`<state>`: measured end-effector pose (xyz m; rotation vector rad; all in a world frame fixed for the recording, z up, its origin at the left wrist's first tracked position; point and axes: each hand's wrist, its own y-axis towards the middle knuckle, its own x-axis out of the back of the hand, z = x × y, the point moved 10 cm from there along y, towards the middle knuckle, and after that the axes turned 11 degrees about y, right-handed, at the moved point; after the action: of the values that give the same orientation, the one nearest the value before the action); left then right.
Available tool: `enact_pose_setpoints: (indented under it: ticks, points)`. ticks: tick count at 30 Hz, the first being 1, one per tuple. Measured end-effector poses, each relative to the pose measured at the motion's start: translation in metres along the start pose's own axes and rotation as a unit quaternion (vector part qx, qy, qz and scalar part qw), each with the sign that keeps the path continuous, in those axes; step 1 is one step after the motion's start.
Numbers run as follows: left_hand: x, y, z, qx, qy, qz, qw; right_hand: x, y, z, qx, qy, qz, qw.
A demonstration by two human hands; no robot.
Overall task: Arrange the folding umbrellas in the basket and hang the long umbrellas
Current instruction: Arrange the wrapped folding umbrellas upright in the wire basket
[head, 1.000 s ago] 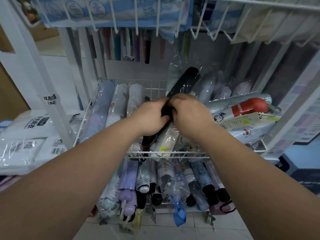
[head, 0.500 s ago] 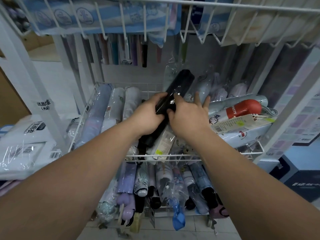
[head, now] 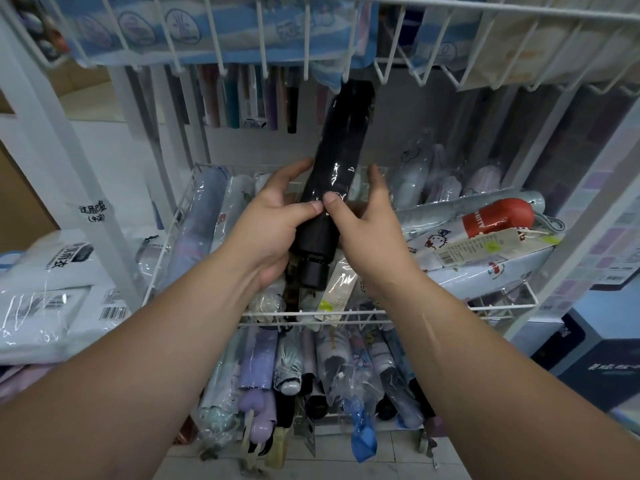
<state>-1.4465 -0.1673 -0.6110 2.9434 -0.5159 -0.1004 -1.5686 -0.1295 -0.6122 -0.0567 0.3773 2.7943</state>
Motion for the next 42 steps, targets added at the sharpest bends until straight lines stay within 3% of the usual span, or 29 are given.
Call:
enact_pose_setpoints:
  ticks: [2, 7, 11, 17, 21, 23, 26, 30, 33, 35, 37, 42]
  points:
    - [0.006, -0.004, -0.002, -0.008, -0.029, -0.020, 0.999, -0.011, -0.006, -0.012, -0.043, 0.064, 0.017, 0.997]
    - [0.029, -0.004, -0.006, -0.001, -0.041, -0.062, 0.997, -0.036, -0.032, -0.035, -0.132, 0.075, 0.145, 0.978]
    - [0.035, -0.009, 0.006, 0.043, -0.033, -0.038, 0.998, -0.039, -0.029, -0.032, -0.098, 0.062, 0.158, 0.981]
    - [0.054, -0.012, 0.010, 0.048, -0.056, -0.125, 0.989, -0.049, -0.030, -0.029, -0.065, 0.005, 0.174, 0.983]
    - [0.047, -0.020, 0.020, 0.079, -0.056, -0.096, 0.991, -0.042, -0.028, -0.007, 0.016, -0.063, 0.082, 0.995]
    - [0.042, -0.024, 0.023, 0.094, -0.074, -0.087, 0.989, -0.036, -0.030, 0.008, 0.073, -0.132, 0.013, 0.988]
    - [0.035, -0.030, 0.021, 0.099, -0.064, -0.066, 0.991, -0.041, -0.031, 0.013, 0.127, -0.191, -0.023, 0.973]
    - [0.053, -0.038, 0.019, 0.104, 0.001, -0.076, 0.992, -0.071, -0.023, 0.004, 0.135, -0.238, 0.043, 0.961]
    - [0.083, -0.042, 0.008, 0.082, 0.081, -0.100, 0.988, -0.092, -0.014, -0.010, 0.089, -0.150, 0.127, 0.976]
    - [0.101, -0.046, -0.001, 0.074, 0.191, -0.114, 0.972, -0.102, -0.008, -0.020, 0.052, -0.111, 0.173, 0.977]
    - [0.114, -0.050, -0.005, 0.087, 0.302, -0.120, 0.942, -0.112, -0.005, -0.028, 0.034, -0.142, 0.211, 0.967]
    - [0.129, -0.051, -0.017, 0.091, 0.552, -0.126, 0.819, -0.129, -0.006, -0.039, 0.053, -0.270, 0.230, 0.933]
